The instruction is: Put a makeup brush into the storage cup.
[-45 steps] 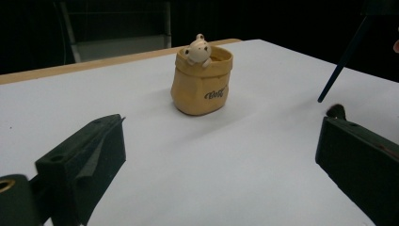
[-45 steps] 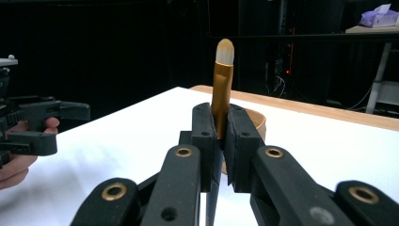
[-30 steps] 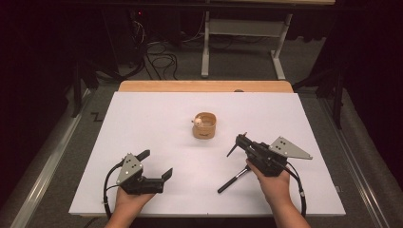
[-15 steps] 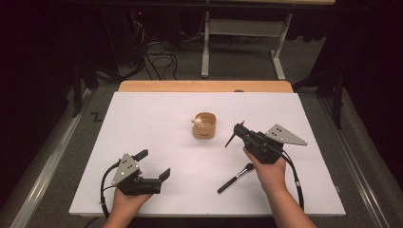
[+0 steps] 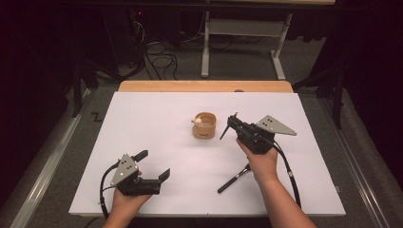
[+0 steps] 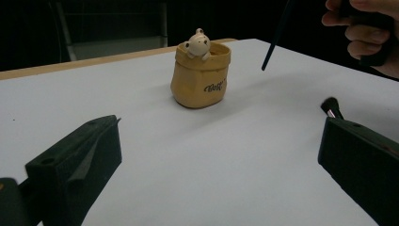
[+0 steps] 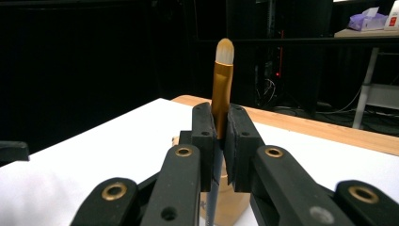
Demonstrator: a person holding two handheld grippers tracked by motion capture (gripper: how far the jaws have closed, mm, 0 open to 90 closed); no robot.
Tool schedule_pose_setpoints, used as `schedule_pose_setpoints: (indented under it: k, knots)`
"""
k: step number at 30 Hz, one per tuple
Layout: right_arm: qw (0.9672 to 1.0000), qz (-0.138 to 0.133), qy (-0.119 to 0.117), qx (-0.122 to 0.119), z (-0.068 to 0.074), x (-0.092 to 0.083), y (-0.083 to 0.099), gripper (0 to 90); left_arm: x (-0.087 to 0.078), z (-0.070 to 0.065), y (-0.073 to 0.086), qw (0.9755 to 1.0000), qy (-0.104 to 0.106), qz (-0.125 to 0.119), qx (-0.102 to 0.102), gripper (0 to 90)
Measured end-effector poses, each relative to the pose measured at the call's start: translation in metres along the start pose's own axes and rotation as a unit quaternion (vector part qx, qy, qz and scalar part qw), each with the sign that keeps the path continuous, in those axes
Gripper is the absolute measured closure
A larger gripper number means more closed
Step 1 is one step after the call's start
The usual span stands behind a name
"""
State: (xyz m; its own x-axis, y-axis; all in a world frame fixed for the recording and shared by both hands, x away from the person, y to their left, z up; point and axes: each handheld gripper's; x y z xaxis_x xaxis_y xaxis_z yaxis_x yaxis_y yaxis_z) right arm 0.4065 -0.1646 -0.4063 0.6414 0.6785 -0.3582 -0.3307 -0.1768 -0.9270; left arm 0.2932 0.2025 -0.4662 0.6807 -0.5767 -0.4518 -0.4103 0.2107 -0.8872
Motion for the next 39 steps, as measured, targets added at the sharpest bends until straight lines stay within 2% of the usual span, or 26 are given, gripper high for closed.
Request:
schedule_pose_setpoints:
  k: [9, 25, 39]
  knots:
    - [1.0, 0.0, 0.001, 0.006, -0.004, 0.012, -0.006, 85.1, 0.001, -0.001, 0.0, 1.0, 0.0, 0.001, 0.004, 1.0]
    - [1.0, -0.006, 0.006, 0.003, -0.004, 0.017, -0.021, 85.0, 0.0, 0.0, 0.0, 1.0, 0.001, -0.001, 0.001, 1.0]
    - [0.9998, -0.016, 0.01, -0.004, -0.003, 0.024, -0.043, 85.0, 0.0, 0.001, 0.001, 1.0, 0.002, -0.001, -0.001, 1.4]
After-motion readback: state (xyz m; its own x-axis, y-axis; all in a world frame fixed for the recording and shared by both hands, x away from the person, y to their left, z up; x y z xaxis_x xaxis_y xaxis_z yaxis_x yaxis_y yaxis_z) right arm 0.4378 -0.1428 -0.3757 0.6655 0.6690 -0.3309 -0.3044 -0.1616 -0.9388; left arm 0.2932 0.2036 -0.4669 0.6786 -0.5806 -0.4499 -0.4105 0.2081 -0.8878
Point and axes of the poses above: each handheld gripper's, and its own axes: x roughly forward along the jaws, y roughly out of its underside, z roughly to its left, and after that the axes turned 12 degrees about z, right-handed
